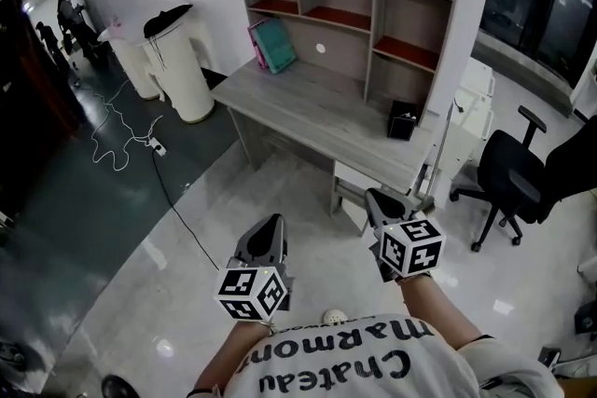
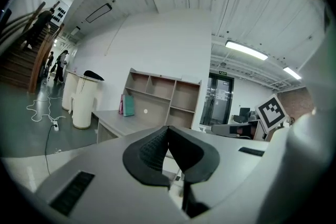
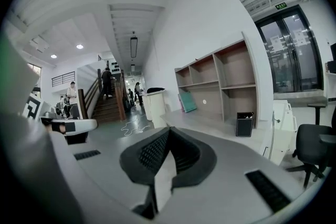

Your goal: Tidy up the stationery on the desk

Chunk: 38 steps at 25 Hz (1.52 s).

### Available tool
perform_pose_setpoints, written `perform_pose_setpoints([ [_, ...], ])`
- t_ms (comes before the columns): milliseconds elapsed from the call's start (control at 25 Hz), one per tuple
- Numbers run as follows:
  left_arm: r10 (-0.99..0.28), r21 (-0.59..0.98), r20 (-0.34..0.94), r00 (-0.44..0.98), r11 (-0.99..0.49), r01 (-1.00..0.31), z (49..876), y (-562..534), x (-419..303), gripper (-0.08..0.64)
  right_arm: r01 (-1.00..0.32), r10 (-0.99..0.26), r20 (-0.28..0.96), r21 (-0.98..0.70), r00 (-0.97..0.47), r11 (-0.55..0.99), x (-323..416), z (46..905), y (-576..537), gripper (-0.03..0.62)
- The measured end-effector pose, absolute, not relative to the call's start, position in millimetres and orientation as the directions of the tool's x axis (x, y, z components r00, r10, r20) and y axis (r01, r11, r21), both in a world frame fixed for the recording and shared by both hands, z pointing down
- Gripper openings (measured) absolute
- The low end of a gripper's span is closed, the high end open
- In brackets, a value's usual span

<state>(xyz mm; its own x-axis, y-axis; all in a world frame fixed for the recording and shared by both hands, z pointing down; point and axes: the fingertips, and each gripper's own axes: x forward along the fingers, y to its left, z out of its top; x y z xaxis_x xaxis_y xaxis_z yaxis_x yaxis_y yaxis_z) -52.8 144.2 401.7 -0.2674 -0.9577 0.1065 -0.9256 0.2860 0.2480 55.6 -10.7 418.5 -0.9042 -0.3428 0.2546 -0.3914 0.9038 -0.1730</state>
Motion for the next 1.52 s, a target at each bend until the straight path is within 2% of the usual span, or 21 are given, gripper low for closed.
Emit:
perform_pose_setpoints([
  [760, -0.944, 0.251, 0.101, -0.315, 0.330, -0.910, 393.9, 78.5, -111.4, 0.015, -0.346, -0.301, 0.234, -0.185, -0.924, 0.920, -6.4, 411.0, -82.4, 0.011],
  [1200, -0.942, 0.251, 0.087, -0.324, 0.335, -0.908, 388.7, 58.3, -112.0, 0.015, -0.335, -0.292, 0.221, -0.190, -0.931, 0.923, -3.8, 405.3, -101.5, 0.011],
  [1520, -0.955, 0.254, 0.095, -0.280, 0.295, -0.921, 391.2, 34.9, -99.6, 0.015, -0.361, -0.314, 0.229, -0.206, -0.921, 0.909, 13.0, 411.3, -110.9, 0.009],
])
